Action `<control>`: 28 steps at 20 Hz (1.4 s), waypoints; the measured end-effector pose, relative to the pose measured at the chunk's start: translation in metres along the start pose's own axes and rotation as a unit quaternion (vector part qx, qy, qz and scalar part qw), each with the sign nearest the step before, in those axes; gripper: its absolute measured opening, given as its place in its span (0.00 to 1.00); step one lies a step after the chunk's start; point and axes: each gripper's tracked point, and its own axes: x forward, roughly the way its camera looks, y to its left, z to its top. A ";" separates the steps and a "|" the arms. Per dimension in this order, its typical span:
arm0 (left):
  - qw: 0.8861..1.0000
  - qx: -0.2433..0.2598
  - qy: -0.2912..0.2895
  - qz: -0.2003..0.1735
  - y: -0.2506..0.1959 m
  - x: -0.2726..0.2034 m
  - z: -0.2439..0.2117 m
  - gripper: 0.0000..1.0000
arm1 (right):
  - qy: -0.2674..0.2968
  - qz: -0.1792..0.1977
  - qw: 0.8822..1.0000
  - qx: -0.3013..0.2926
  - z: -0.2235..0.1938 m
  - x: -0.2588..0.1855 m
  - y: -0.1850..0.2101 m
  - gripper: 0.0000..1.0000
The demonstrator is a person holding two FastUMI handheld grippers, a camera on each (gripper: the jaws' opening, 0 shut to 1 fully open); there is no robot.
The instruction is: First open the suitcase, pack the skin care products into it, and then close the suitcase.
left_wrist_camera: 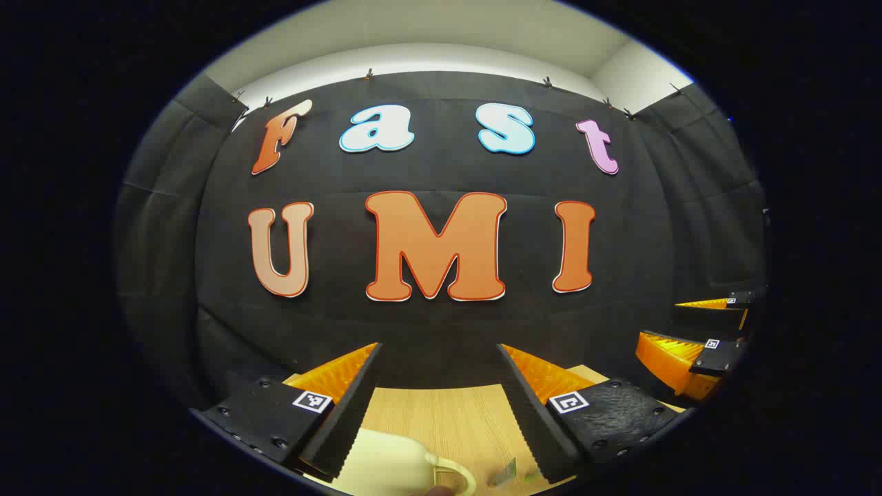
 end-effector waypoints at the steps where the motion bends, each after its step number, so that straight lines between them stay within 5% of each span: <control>1: 1.000 0.003 -0.001 0.001 0.000 0.002 0.002 0.98 | -0.004 0.002 1.000 -0.004 0.000 -0.003 0.003 0.95; 18: 0.999 0.030 0.004 0.015 0.012 -0.002 -0.009 0.97 | 0.017 0.017 1.000 0.006 -0.029 -0.017 -0.012 0.95; 28: 0.978 0.161 0.129 -0.026 0.030 -0.040 -0.078 0.97 | 0.021 -0.007 1.000 -0.016 -0.041 -0.014 -0.050 0.95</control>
